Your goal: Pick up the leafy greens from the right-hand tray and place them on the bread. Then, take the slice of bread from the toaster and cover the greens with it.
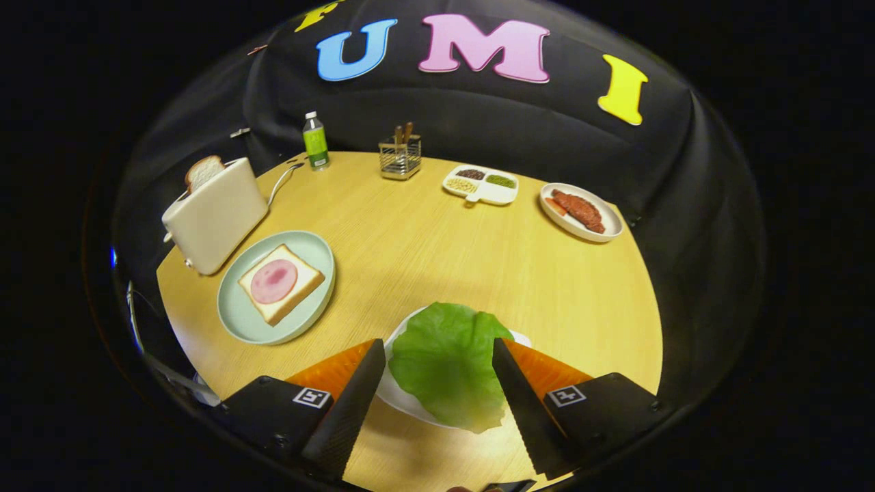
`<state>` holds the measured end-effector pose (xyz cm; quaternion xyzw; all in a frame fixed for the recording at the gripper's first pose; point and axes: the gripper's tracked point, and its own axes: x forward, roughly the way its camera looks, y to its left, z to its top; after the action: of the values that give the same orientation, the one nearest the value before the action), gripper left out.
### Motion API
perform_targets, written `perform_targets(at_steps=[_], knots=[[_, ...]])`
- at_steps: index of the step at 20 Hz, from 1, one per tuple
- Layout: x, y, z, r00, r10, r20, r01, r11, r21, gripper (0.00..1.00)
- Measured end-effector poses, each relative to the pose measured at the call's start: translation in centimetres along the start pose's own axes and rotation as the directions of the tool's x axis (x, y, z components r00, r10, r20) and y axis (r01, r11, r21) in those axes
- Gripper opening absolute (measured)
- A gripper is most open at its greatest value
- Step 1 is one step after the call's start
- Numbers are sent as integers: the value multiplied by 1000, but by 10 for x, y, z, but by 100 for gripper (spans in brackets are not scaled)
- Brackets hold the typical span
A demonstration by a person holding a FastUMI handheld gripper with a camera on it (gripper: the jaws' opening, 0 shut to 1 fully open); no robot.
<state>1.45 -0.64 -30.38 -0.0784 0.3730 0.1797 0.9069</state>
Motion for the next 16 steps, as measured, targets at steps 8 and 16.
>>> perform_targets(at_steps=[8,16], knots=[[43,-22,-34,991,1,-136,0,1000,10,98],[48,-25,-38,988,20,-150,-14,999,42,83]])
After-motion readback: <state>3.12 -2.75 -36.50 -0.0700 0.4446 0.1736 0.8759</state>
